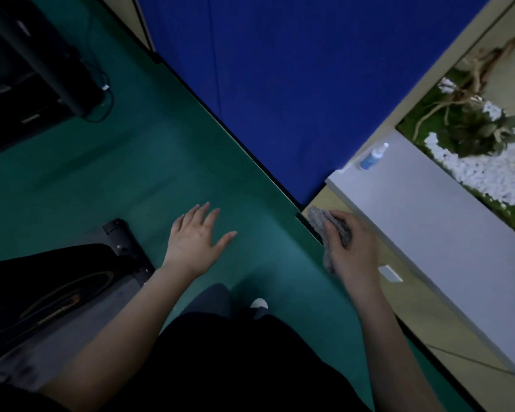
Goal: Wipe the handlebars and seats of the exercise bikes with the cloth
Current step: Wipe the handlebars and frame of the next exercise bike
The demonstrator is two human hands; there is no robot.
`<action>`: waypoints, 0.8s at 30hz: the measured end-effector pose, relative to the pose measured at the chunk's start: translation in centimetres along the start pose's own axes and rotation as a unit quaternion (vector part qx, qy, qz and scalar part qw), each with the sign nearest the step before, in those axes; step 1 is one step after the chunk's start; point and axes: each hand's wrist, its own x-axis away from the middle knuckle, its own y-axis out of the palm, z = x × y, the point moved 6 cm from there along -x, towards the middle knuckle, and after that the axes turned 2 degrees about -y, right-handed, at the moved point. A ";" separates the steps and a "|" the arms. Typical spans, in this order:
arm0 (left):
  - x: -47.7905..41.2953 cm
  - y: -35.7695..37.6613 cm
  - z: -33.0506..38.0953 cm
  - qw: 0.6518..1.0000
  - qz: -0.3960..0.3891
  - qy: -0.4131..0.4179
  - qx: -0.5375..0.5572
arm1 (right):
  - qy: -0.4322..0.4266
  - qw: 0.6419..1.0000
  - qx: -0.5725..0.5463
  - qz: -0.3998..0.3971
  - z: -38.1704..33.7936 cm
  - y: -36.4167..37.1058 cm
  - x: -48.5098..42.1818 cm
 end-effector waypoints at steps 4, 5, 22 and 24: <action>-2.6 -0.7 -0.9 0.999 0.004 -0.036 0.013 | -0.021 0.999 0.023 -0.037 -1.0 1.9 -4.1; -3.4 -0.8 -1.2 0.999 0.005 -0.042 0.017 | -0.029 0.998 0.023 -0.045 -1.6 2.6 -5.2; -20.8 -8.8 -12.1 0.990 0.033 -0.116 0.069 | -0.172 0.973 0.070 -0.140 -17.6 16.1 -21.7; -21.4 -9.5 -13.6 0.986 0.043 -0.140 0.083 | -0.190 0.967 0.071 -0.157 -19.4 17.6 -22.9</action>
